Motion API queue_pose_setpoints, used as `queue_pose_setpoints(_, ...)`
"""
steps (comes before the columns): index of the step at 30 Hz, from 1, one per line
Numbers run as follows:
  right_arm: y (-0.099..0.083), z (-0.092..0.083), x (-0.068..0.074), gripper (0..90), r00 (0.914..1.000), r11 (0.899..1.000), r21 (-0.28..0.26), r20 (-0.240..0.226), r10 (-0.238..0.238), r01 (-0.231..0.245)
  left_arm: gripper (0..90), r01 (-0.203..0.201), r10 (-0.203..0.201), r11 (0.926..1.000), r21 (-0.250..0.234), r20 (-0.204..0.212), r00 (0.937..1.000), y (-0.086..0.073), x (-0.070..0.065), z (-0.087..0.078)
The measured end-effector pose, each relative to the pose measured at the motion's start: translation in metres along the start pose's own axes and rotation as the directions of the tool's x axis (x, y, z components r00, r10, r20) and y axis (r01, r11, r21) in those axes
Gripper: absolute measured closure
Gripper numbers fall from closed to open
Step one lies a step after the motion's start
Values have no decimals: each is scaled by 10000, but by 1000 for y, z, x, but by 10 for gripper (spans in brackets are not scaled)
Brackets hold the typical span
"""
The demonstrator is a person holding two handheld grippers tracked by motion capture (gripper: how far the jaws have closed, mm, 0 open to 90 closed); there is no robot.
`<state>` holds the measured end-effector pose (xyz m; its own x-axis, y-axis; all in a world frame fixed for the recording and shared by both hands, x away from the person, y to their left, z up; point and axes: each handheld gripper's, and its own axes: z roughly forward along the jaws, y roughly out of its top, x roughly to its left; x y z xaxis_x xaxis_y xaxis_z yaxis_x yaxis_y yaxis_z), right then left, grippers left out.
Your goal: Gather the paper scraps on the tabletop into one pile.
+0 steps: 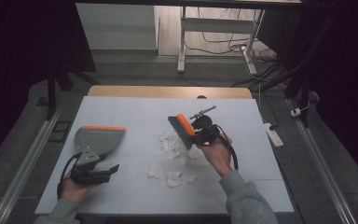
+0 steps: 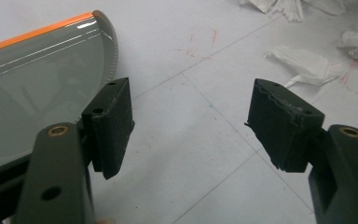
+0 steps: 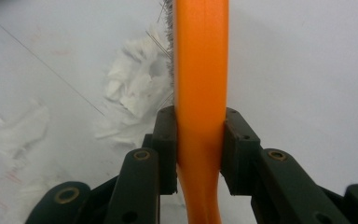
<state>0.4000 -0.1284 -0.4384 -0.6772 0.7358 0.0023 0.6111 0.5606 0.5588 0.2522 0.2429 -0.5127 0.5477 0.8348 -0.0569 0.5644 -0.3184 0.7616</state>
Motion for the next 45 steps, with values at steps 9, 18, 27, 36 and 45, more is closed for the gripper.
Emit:
queue_pose_setpoints(9, -12, -43, -18, 703, 10000, 9971, -760, 20, 78, -76, 317, -34, 34, 10000, 65, -3, 10000, 0, -1, 1)
queue_pose_setpoints(18, -25, -47, 11, 703, 9862, 9930, -236, -1170, -1174, 1154, 317, -20, 20, 10000, 47, -35, 10000, 0, 0, 1)
queue_pose_setpoints(27, -23, -39, 42, 703, 9650, 9811, -121, -1782, -1922, 1931, 317, 36, -35, 10000, 42, -27, 10000, 0, 1, 1)
queue_pose_setpoints(36, -25, -42, 78, 703, 9376, 9611, 376, -2333, -2579, 2737, 317, 40, -40, 10000, 63, -40, 10000, 0, 1, 1)
queue_pose_setpoints(45, -26, -18, 120, 703, 8839, 8963, 1655, -3125, -3480, 4114, 317, 7, -7, 10000, 70, -49, 10000, -1, 1, 0)
